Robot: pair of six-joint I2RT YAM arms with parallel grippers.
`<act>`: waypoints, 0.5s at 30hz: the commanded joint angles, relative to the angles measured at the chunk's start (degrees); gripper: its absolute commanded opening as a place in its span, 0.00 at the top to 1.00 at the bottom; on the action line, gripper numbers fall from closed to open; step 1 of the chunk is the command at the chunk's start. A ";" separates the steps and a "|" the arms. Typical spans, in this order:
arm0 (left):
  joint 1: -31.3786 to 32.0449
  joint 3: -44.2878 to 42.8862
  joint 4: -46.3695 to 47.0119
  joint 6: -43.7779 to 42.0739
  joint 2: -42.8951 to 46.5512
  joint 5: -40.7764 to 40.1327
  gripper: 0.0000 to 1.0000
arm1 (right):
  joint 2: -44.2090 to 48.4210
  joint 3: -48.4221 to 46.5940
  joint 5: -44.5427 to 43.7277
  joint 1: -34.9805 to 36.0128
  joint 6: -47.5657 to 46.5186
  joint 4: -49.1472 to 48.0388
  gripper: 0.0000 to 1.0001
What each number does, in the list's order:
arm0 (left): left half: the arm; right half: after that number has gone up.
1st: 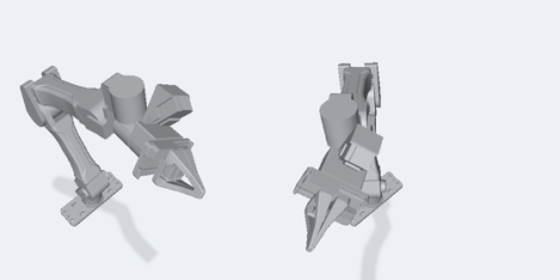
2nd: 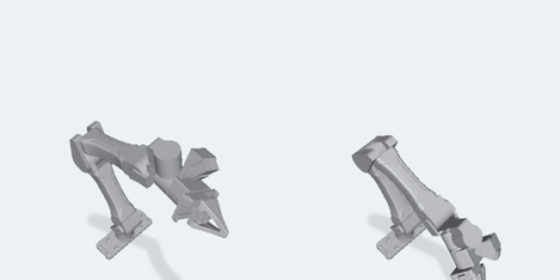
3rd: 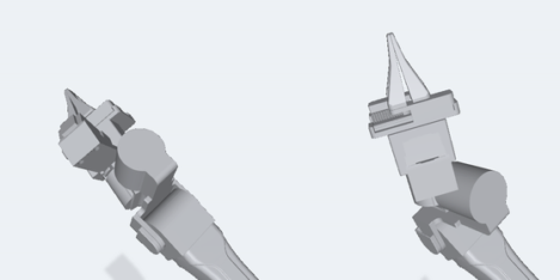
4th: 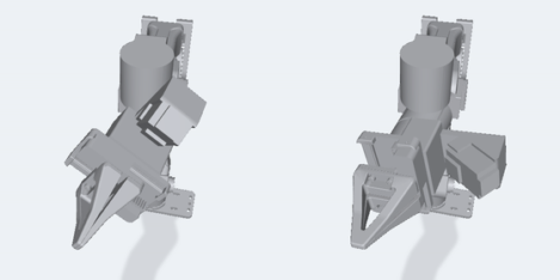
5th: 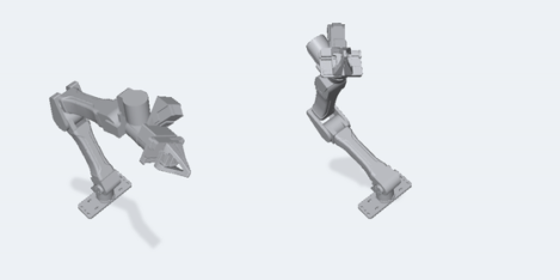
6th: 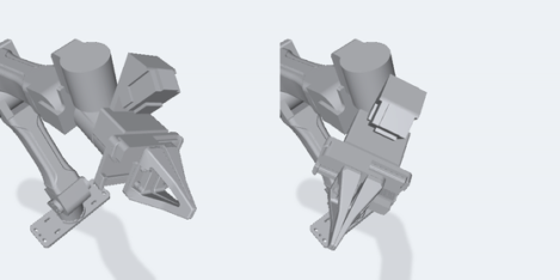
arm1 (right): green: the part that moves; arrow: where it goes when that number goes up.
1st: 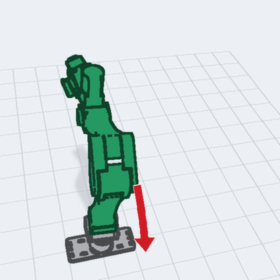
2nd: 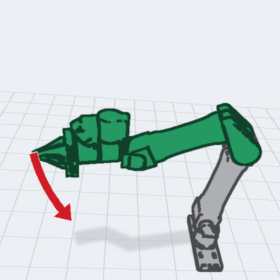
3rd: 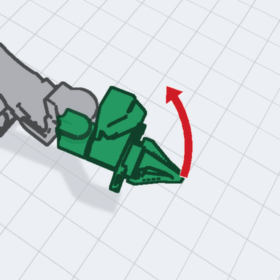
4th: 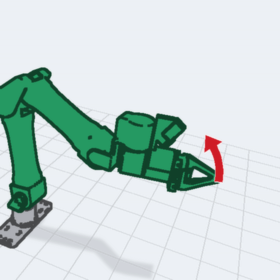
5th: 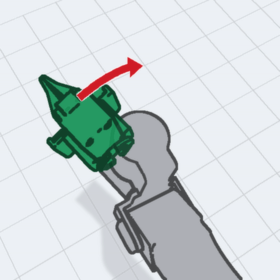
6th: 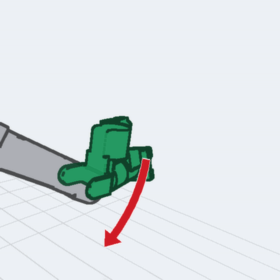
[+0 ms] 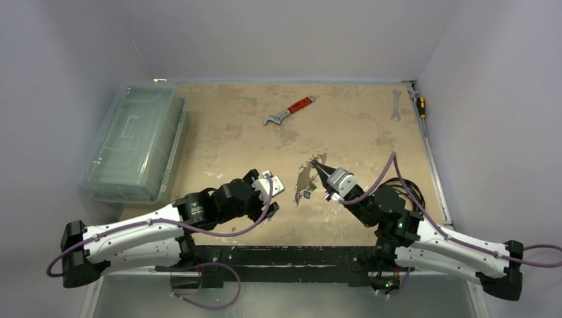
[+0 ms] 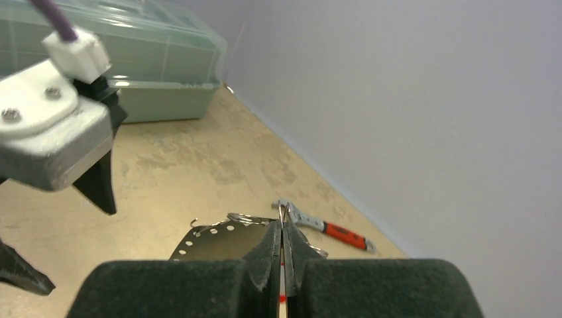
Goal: Put the keys on the keyring
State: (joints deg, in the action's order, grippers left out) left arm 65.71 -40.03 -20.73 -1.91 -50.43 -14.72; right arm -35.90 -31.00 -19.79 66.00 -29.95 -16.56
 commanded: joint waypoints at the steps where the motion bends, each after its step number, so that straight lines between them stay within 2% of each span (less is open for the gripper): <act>1: -1.14 -4.47 -0.68 6.49 -3.07 4.62 0.28 | 3.50 -5.42 -8.41 0.36 8.50 6.13 1.00; 7: -7.75 -10.37 -6.88 16.13 -16.60 9.42 0.35 | 7.46 -7.89 -15.63 0.36 16.35 13.96 1.00; 9: -9.96 -11.39 -8.52 20.80 -19.94 10.51 0.40 | 7.95 -8.25 -16.85 0.36 18.64 15.75 1.00; 15: -10.52 -10.05 -10.49 37.75 -22.15 9.15 0.55 | 9.24 -8.09 -19.01 0.36 22.06 19.10 1.00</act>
State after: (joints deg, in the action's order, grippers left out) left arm 55.20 -49.52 -28.51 21.41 -73.01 -6.07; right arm -27.66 -36.80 -35.46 66.04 -12.23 0.86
